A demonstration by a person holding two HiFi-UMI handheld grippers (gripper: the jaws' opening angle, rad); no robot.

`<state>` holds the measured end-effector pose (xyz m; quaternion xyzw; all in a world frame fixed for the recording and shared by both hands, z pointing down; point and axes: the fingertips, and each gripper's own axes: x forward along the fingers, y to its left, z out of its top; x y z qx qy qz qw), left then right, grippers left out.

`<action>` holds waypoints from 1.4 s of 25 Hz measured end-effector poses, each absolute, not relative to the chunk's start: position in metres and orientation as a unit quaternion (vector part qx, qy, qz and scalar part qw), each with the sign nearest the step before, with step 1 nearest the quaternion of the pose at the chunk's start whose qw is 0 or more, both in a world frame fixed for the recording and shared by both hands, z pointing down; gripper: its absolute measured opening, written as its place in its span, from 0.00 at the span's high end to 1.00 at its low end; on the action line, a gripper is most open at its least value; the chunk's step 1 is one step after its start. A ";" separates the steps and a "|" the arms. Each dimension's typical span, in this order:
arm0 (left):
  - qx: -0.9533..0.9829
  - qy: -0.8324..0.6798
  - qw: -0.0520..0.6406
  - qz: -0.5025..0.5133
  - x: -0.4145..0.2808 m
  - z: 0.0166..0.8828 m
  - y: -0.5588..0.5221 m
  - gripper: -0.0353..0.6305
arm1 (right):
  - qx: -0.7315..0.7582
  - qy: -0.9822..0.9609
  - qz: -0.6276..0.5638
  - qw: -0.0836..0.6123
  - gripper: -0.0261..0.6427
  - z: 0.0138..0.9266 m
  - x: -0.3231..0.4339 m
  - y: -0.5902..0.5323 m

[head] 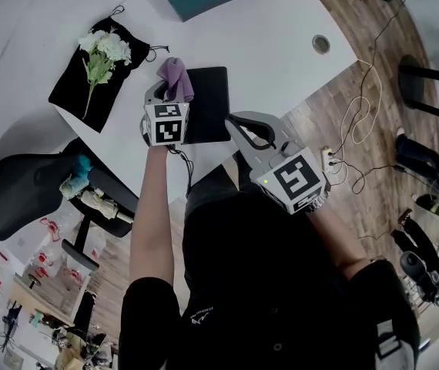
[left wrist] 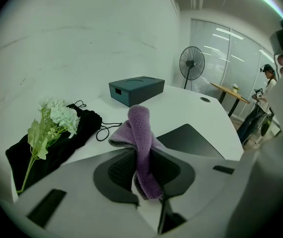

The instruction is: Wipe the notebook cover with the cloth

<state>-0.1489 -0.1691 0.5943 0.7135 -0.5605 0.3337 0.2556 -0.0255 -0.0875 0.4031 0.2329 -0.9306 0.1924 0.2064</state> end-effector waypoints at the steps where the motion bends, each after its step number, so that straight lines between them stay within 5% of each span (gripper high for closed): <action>1: 0.712 -0.562 0.256 0.334 -0.150 0.594 -0.168 0.84 | 0.231 -0.931 0.193 0.206 0.96 0.403 -0.025 -0.087; 18: 0.685 -0.587 0.270 0.336 -0.167 0.578 -0.137 0.85 | 0.205 -0.942 0.179 0.196 0.96 0.396 -0.012 -0.081; 35: 0.741 -0.526 0.280 0.309 -0.061 0.556 -0.121 0.85 | 0.190 -0.946 0.167 0.202 0.96 0.394 0.029 -0.070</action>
